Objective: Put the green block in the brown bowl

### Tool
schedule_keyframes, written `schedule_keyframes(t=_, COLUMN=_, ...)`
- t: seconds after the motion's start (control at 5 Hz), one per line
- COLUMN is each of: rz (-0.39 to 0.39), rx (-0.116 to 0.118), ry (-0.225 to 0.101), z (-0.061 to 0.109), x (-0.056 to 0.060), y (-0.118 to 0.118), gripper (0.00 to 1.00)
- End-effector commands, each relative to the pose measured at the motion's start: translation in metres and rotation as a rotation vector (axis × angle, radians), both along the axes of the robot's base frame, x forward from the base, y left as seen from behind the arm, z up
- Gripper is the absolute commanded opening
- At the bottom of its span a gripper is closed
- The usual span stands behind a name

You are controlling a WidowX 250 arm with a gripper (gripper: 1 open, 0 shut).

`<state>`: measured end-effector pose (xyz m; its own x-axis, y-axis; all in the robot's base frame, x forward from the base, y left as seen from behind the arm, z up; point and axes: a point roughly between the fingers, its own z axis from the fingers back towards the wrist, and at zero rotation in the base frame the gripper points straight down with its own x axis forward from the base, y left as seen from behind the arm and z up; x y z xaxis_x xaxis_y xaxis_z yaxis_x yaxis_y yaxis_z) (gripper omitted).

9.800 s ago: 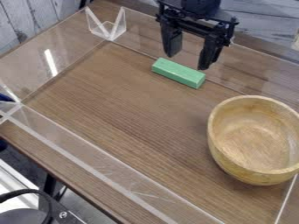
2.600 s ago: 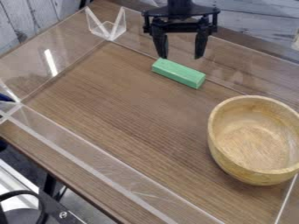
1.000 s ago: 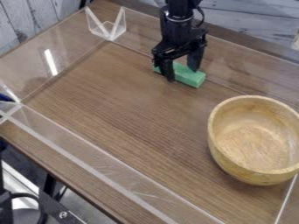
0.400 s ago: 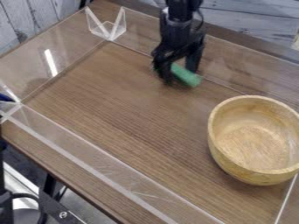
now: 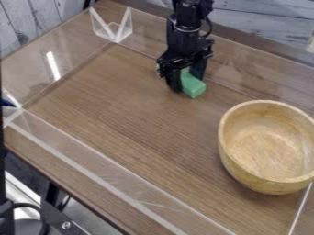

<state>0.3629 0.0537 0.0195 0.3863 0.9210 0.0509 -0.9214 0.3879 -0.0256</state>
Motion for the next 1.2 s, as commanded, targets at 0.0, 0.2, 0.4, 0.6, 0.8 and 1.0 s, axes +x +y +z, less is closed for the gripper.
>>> schedule_keyframes(t=0.0, rz=-0.008, rx=0.006, ry=-0.036, z=0.007, x=0.01, y=0.001, gripper=0.0)
schedule_keyframes(t=0.2, rz=-0.027, rx=-0.022, ry=-0.026, z=0.018, x=0.009, y=0.0, gripper=0.0)
schedule_keyframes(t=0.4, rz=-0.046, rx=-0.048, ry=-0.017, z=0.028, x=0.009, y=-0.001, gripper=0.0)
schedule_keyframes(t=0.6, rz=-0.078, rx=-0.092, ry=-0.013, z=0.048, x=0.009, y=-0.003, gripper=0.0)
schedule_keyframes(t=0.8, rz=-0.126, rx=-0.129, ry=-0.019, z=0.071, x=0.007, y=-0.003, gripper=0.0)
schedule_keyframes(t=1.0, rz=-0.149, rx=-0.129, ry=-0.022, z=0.076, x=0.004, y=-0.001, gripper=0.0)
